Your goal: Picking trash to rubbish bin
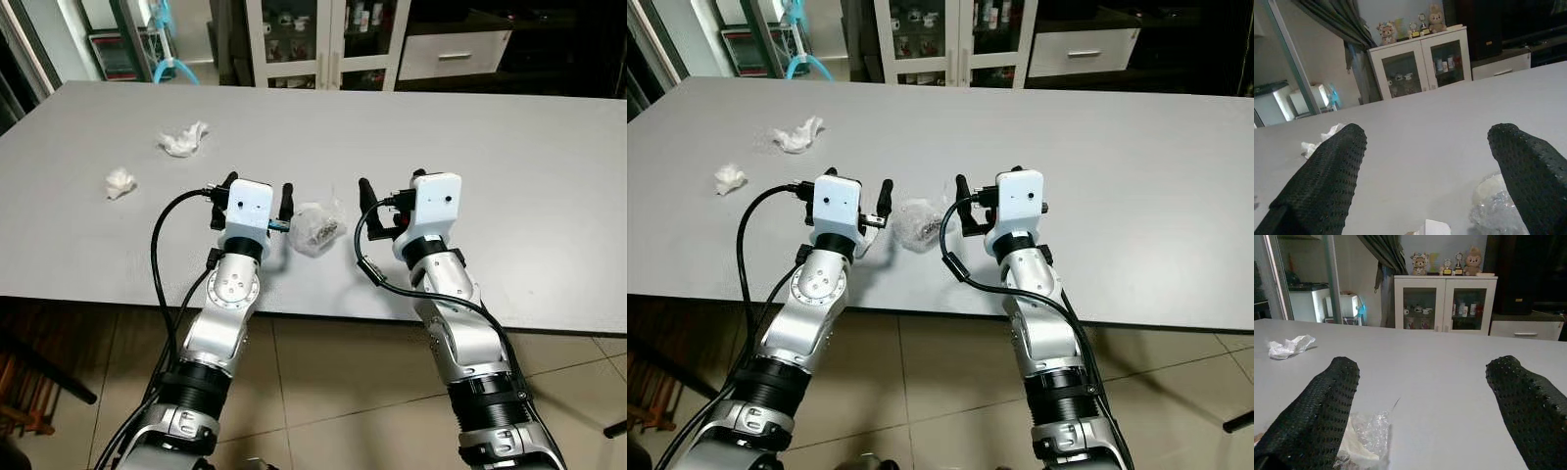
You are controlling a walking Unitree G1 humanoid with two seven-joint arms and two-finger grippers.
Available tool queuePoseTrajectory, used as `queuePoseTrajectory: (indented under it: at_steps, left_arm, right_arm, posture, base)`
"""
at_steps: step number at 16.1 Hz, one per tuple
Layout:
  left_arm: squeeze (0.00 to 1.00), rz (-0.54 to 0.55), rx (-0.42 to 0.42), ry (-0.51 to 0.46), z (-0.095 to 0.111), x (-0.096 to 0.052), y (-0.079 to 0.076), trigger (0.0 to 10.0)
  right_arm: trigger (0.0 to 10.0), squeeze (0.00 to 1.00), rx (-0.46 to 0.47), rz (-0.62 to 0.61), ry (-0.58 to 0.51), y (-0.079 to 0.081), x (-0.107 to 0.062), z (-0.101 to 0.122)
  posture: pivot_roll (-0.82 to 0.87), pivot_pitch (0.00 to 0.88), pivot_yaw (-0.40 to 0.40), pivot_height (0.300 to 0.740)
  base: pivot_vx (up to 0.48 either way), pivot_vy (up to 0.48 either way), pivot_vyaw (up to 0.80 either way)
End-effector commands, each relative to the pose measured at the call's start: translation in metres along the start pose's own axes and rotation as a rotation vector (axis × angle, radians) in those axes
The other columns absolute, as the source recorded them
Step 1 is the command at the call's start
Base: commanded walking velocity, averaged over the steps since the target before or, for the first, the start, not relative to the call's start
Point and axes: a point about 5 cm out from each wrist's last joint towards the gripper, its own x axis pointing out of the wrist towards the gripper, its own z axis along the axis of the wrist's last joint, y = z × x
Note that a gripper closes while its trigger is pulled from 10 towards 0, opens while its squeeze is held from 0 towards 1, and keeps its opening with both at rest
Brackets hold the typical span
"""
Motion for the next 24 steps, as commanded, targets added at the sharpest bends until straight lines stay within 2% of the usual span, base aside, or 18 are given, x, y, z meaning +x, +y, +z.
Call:
queuePoseTrajectory:
  at_steps: [1,8,10,24]
  left_arm:
    - [0.00,-0.009,0.015,0.004,-0.0005,0.0002,-0.0008,10.0]
    - [0.00,0.002,0.011,0.014,-0.0022,0.0000,-0.0003,10.0]
    - [0.00,0.015,-0.010,0.009,-0.0024,-0.0004,0.0008,10.0]
    - [0.00,0.037,-0.007,0.025,-0.0037,0.0010,0.0053,10.0]
  right_arm:
    - [10.0,0.00,0.001,0.001,0.009,-0.0004,0.0003,-0.0008]
    - [10.0,0.00,0.000,0.004,0.011,0.0000,-0.0004,-0.0012]
    - [10.0,0.00,0.000,0.004,0.013,0.0001,-0.0007,-0.0017]
    - [10.0,0.00,0.004,0.003,0.018,-0.0001,-0.0006,-0.0026]
  posture:
    - [-0.03,0.066,0.021,0.740]
    - [-0.03,0.061,0.021,0.740]
    - [-0.03,0.062,0.020,0.740]
    - [-0.03,0.074,0.019,0.740]
  base:
    - [0.000,-0.454,0.00]
    - [0.000,-0.356,0.00]
    - [0.000,0.000,0.00]
    - [0.000,0.000,0.00]
